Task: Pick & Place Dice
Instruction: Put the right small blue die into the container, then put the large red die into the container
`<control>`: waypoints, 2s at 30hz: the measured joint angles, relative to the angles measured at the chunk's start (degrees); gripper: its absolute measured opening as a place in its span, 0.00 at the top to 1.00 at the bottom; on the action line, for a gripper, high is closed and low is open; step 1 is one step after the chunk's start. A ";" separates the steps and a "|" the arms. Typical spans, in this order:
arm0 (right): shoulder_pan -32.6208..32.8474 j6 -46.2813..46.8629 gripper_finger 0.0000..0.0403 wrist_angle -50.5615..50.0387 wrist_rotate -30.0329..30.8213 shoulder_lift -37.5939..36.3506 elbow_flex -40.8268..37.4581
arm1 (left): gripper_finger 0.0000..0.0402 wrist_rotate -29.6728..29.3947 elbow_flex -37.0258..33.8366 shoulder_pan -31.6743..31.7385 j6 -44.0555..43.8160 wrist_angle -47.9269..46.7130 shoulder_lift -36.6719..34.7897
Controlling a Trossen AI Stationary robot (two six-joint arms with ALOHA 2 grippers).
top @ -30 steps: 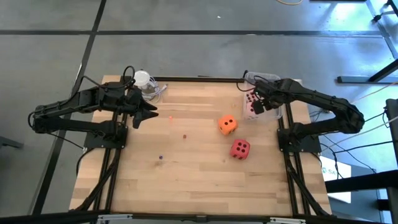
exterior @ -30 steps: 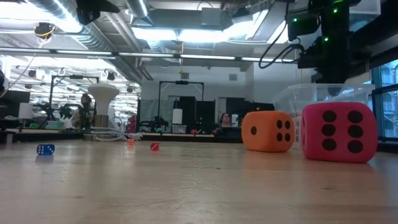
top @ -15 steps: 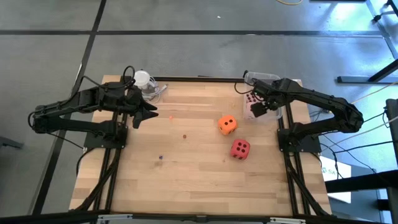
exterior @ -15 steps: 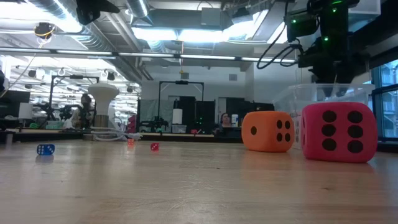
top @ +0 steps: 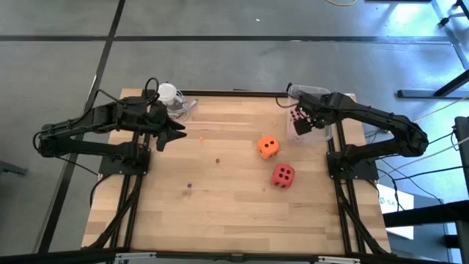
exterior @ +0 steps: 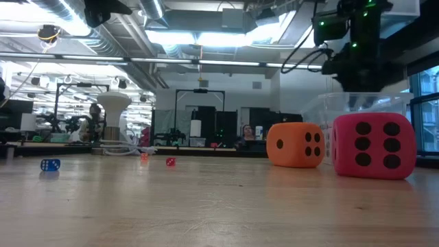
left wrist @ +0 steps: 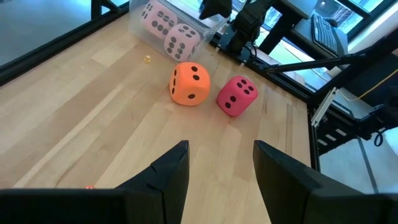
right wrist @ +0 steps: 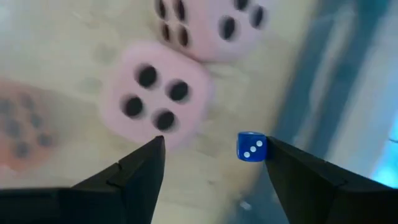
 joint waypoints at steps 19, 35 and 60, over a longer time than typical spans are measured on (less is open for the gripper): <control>-2.08 1.21 0.43 -7.89 1.51 2.46 -0.17 | 0.58 -0.17 0.00 0.00 -0.11 -0.02 0.00; -1.95 -4.46 0.44 3.16 -4.99 2.92 -0.19 | 0.58 -0.59 0.00 0.00 -0.16 -0.02 0.00; -3.11 -1.43 0.44 7.71 -5.11 3.71 -0.17 | 0.58 -0.52 0.00 0.00 -0.11 -0.02 -0.02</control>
